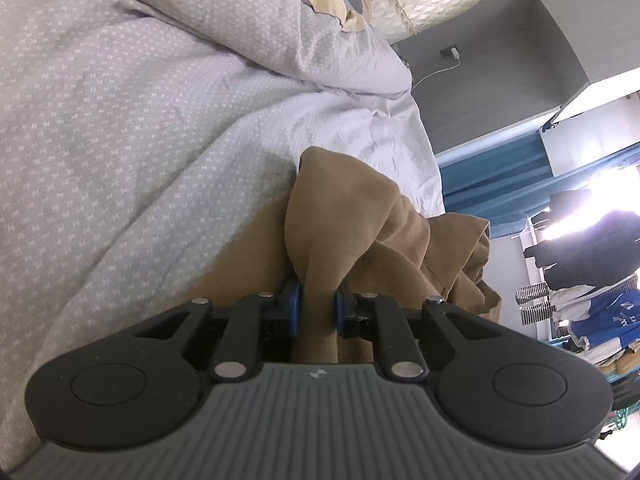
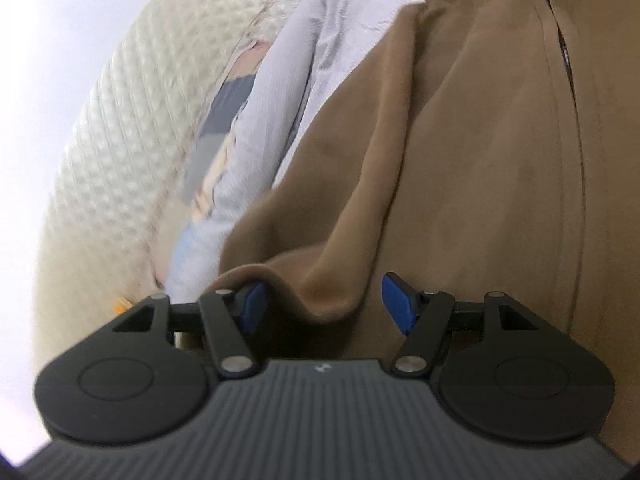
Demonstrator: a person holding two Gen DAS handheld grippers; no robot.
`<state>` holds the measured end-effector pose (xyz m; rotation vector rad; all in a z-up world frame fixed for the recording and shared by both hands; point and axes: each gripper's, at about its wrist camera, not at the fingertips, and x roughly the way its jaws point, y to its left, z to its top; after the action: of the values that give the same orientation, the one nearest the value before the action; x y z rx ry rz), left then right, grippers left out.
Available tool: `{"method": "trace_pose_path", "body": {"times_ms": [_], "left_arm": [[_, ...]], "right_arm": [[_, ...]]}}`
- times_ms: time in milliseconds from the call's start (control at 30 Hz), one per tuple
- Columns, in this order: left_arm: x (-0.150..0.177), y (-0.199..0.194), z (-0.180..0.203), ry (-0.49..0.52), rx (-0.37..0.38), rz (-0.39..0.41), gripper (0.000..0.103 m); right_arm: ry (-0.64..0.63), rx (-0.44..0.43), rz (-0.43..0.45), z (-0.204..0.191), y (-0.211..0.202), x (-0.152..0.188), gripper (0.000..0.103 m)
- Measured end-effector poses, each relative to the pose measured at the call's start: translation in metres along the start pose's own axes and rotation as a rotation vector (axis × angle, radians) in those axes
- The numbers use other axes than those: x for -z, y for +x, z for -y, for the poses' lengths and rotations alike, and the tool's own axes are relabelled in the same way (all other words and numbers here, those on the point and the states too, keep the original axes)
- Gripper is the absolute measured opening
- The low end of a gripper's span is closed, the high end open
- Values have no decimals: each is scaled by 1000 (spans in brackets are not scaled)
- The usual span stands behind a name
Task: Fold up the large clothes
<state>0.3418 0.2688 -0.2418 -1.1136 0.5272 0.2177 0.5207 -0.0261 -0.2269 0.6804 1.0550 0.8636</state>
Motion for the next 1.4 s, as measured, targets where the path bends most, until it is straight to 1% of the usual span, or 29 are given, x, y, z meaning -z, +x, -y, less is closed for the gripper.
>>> {"method": "trace_pose_path", "body": {"times_ms": [200, 333, 400, 467, 600, 700, 833, 1000, 1033, 1067, 1100, 1133, 1167, 1233, 1333, 1400], "left_arm": [[-3, 2, -2, -1, -14, 35, 17], [-4, 0, -6, -28, -8, 57, 16], [-5, -1, -8, -39, -6, 61, 16], [-5, -2, -8, -39, -8, 64, 16], [-4, -2, -9, -38, -11, 64, 16], [-3, -2, -9, -40, -13, 63, 16], [-3, -1, -9, -41, -13, 62, 16], [-2, 2, -8, -33, -17, 63, 16], [-2, 3, -8, -33, -18, 62, 16], [-2, 3, -9, -33, -16, 62, 16], [-2, 4, -9, -32, -16, 61, 16], [-2, 5, -8, -30, -15, 61, 16], [-2, 6, -8, -28, -15, 60, 16], [-3, 6, -8, -30, -8, 59, 16], [-4, 7, -5, -19, 16, 54, 16], [-3, 10, -1, -4, 59, 37, 16]], "right_arm": [[-44, -46, -9, -9, -4, -19, 66], [-96, -60, -14, -16, -17, -28, 66], [-86, -94, -1, -15, -26, -33, 66], [-48, -114, 38, -10, -35, -37, 67], [-9, -49, 76, 0, -34, -39, 67], [55, -9, 74, 10, -21, -39, 67], [13, 75, 9, 10, 8, -36, 67], [-37, 88, -64, 2, 44, -39, 66], [-47, 75, -82, 0, 49, -41, 61], [-53, 62, -95, -3, 52, -43, 39], [-57, 64, -107, -6, 55, -45, 29], [-69, 85, -118, -10, 58, -48, 19], [-88, 91, -126, -14, 59, -50, 15], [-158, 102, -120, -28, 55, -54, 11], [-250, 103, -80, -56, 41, -66, 9], [-309, 110, -41, -75, 30, -80, 8]]}}
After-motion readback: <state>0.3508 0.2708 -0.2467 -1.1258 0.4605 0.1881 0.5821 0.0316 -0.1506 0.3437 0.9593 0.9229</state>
